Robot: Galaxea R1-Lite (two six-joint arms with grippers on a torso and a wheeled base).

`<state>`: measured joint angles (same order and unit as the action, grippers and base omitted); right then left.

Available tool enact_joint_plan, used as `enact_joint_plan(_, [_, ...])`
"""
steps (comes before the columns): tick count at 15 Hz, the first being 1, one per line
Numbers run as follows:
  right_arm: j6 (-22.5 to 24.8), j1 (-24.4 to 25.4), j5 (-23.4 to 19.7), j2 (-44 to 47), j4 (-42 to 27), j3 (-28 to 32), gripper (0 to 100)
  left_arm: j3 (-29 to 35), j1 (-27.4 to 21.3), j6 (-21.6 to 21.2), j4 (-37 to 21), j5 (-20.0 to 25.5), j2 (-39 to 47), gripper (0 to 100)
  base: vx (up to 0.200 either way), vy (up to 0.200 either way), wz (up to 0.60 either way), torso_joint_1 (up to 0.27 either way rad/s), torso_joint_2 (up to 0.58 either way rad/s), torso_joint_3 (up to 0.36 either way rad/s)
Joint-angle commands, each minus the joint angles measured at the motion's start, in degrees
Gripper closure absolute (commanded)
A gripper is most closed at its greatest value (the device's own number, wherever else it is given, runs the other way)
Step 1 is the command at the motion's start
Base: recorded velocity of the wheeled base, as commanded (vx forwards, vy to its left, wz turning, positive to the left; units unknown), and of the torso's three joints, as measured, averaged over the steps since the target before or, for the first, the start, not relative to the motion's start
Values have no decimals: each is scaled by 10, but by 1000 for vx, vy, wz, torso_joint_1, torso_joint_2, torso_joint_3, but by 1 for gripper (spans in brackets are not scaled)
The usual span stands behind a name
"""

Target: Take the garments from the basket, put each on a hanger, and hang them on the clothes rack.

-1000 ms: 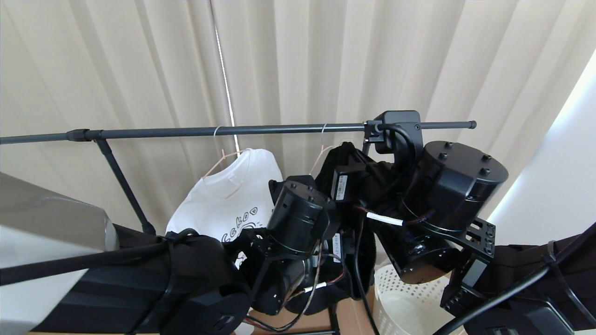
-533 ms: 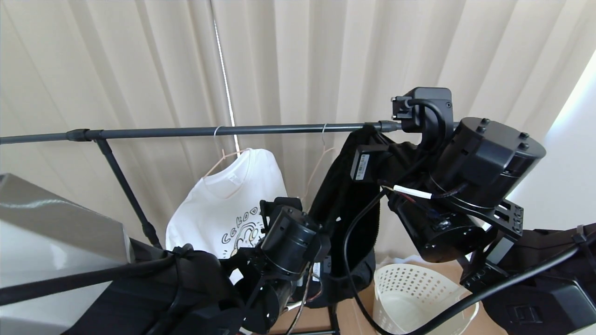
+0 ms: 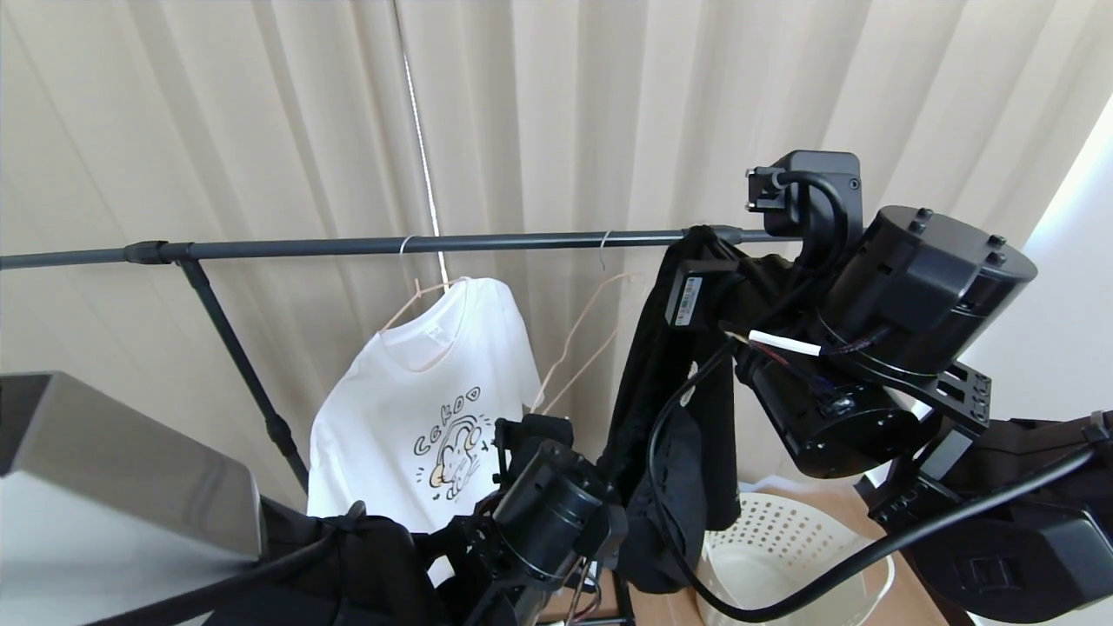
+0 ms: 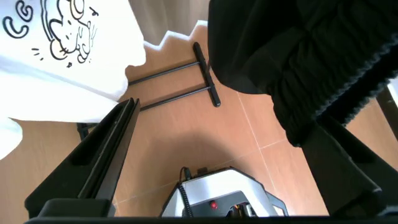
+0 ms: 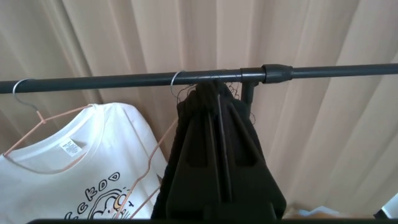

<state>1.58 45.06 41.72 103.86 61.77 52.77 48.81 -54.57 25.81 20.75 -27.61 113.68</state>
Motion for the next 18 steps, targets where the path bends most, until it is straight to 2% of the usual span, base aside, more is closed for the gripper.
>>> enact_joint_plan(1, [0, -1, 0, -2, 2, 1, 100, -3, -12, 1, 0, 0, 9, 0, 0, 0, 0, 0, 0, 0])
enact_joint_plan(4, [0, -1, 0, -5, 2, 2, 100, -3, -15, 2, 1, 0, 20, 0, 0, 0, 0, 0, 0, 0])
enact_joint_plan(5, [1, -1, 0, -11, 1, 3, 100, -4, -15, 4, 0, 0, 23, 100, 0, 0, 0, 0, 0, 0])
enact_joint_plan(9, [2, -34, -1, -16, -2, 13, 100, -11, -4, 4, -2, 0, -17, 100, 0, 0, 0, 0, 0, 0])
enact_joint_plan(13, [44, -65, 0, -30, -6, -17, 100, -8, 72, -35, -14, 2, -111, 100, 0, 0, 0, 0, 0, 0])
enact_joint_plan(15, [46, -67, 10, -36, -9, -33, 100, -8, 103, -59, -18, 5, -139, 100, 0, 0, 0, 0, 0, 0])
enact_joint_plan(17, [47, -67, 15, -67, -67, -62, 100, -5, 138, -75, -16, 30, -151, 100, 0, 0, 0, 0, 0, 0])
enact_joint_plan(18, [30, -66, 11, -106, -171, -65, 100, 0, 145, -84, -17, 48, -156, 100, 0, 0, 0, 0, 0, 0])
